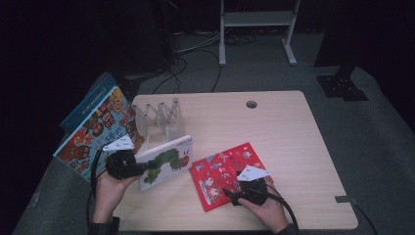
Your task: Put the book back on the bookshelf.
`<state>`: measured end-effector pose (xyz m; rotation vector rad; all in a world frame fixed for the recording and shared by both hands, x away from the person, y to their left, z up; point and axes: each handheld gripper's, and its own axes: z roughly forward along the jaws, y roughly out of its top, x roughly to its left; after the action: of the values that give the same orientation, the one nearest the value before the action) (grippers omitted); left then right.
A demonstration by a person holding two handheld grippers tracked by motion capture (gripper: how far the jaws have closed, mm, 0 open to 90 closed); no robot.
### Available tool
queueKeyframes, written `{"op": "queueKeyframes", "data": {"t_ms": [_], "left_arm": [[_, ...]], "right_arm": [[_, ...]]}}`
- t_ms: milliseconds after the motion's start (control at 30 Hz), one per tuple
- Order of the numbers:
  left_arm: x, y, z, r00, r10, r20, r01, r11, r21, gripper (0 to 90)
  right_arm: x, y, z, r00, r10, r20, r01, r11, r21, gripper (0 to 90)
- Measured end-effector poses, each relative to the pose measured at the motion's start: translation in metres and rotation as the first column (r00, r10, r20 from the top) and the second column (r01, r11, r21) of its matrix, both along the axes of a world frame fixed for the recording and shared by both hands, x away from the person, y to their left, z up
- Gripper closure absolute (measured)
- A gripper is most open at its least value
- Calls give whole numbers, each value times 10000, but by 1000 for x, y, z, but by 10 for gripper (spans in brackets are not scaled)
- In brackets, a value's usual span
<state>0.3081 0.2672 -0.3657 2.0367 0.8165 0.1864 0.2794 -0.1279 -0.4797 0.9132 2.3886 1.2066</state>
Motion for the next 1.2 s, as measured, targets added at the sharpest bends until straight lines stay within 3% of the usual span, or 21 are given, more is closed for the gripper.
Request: {"op": "queueKeyframes", "data": {"t_ms": [367,667,800,967,1200], "left_arm": [[2,30,-3,9963,856,-39,-857,9963,-115,750],[1,42,-1,9870,1607,22,-1607,9868,177,750],[4,42,-1,9823,1873,69,-1874,9822,113,750],[13,34,-3,9717,2349,258,-2360,9702,544,750],[29,23,-5,9635,2626,515,-2652,9628,520,750]], "right_arm": [[6,-19,8,9988,-461,151,458,9988,149,208],[10,-25,9,9981,-602,126,601,9981,103,208],[12,-29,9,9976,-685,113,684,9976,114,209],[14,-34,10,9969,-784,60,783,9969,96,210],[16,-38,12,9959,-898,71,897,9958,169,214]]}}
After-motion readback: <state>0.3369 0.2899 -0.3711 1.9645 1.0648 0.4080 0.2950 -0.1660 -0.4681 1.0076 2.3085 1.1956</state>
